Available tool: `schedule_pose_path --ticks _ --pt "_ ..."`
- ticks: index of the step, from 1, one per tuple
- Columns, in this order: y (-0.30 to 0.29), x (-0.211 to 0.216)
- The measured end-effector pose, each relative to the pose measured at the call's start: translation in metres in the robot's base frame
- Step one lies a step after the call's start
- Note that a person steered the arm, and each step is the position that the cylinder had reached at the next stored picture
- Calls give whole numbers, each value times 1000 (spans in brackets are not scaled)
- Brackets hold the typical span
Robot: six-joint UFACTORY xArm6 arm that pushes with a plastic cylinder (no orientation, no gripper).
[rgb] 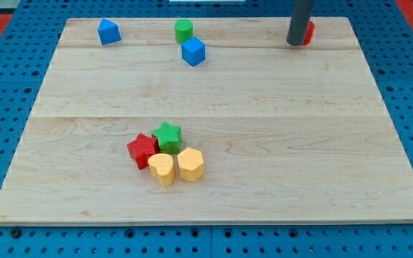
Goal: Push the red star upwards of the board
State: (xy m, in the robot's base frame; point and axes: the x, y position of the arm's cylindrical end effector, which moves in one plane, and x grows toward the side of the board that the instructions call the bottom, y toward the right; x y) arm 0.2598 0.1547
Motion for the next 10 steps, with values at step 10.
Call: schedule_pose_path --ticks 10 --pt "-108 -22"
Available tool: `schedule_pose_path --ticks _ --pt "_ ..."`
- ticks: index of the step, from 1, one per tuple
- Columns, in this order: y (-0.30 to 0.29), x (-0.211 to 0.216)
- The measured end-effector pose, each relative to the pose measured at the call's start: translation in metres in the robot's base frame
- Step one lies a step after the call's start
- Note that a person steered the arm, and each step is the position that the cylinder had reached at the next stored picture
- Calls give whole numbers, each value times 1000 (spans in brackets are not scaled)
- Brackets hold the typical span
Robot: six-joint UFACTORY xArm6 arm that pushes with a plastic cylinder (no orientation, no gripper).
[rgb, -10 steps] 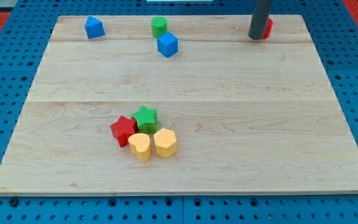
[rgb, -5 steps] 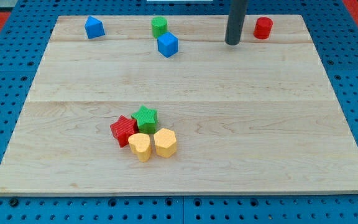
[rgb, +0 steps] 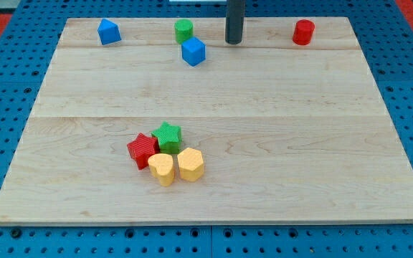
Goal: Push the red star upwards of the board
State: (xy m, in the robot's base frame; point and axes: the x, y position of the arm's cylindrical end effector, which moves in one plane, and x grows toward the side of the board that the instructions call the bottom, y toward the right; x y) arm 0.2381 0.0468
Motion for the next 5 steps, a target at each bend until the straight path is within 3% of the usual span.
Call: schedule_pose_path --ticks 1,2,4,5 --pt "-53 1" --pt "-83 74" --pt "-58 167" --pt "-60 115"
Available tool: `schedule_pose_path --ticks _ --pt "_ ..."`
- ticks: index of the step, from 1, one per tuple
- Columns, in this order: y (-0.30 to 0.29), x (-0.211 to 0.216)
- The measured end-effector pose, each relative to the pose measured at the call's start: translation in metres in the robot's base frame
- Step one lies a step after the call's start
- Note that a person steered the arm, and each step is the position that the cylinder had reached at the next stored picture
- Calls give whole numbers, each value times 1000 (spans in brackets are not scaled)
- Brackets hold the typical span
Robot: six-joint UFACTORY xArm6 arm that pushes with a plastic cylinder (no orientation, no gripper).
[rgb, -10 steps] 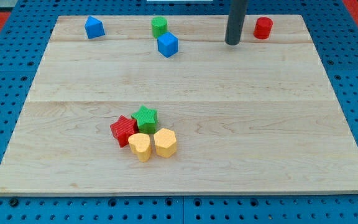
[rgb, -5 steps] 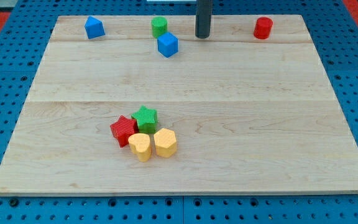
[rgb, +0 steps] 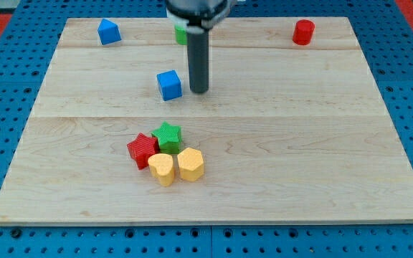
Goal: Push the red star upwards of the board
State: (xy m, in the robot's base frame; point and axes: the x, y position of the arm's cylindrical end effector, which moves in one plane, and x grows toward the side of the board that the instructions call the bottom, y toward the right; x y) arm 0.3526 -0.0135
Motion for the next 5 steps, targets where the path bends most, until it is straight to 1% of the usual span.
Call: schedule_pose_path --ticks 1,2,3,5 --pt "-23 -45" --pt "-78 -29" --pt "-37 68" --pt "19 116"
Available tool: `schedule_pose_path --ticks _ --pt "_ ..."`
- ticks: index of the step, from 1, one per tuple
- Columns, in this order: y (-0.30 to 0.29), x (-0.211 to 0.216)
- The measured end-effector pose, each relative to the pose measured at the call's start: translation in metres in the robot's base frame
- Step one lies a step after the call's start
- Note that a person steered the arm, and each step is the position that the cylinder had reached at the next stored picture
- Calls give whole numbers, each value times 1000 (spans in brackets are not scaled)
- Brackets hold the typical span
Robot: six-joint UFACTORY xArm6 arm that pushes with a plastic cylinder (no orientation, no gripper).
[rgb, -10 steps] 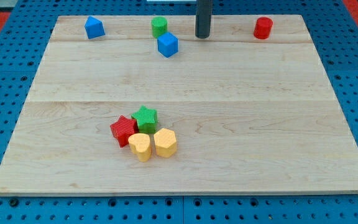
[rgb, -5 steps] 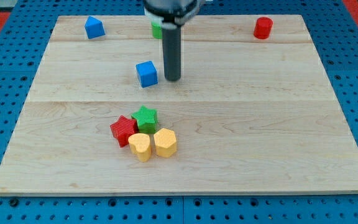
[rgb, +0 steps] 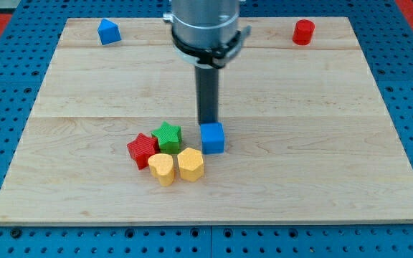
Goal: Push the red star upwards of the board
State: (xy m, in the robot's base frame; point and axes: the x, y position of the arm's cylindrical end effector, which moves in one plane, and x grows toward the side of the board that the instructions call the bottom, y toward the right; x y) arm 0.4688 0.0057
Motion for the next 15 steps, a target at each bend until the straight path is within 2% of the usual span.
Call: schedule_pose_path --ticks 1,8,10,11,12,13,15 --pt "3 32" --pt "-85 52" --pt "-187 53" --pt "-188 79" --pt "-217 78" --pt "-203 49" --pt "-210 -12"
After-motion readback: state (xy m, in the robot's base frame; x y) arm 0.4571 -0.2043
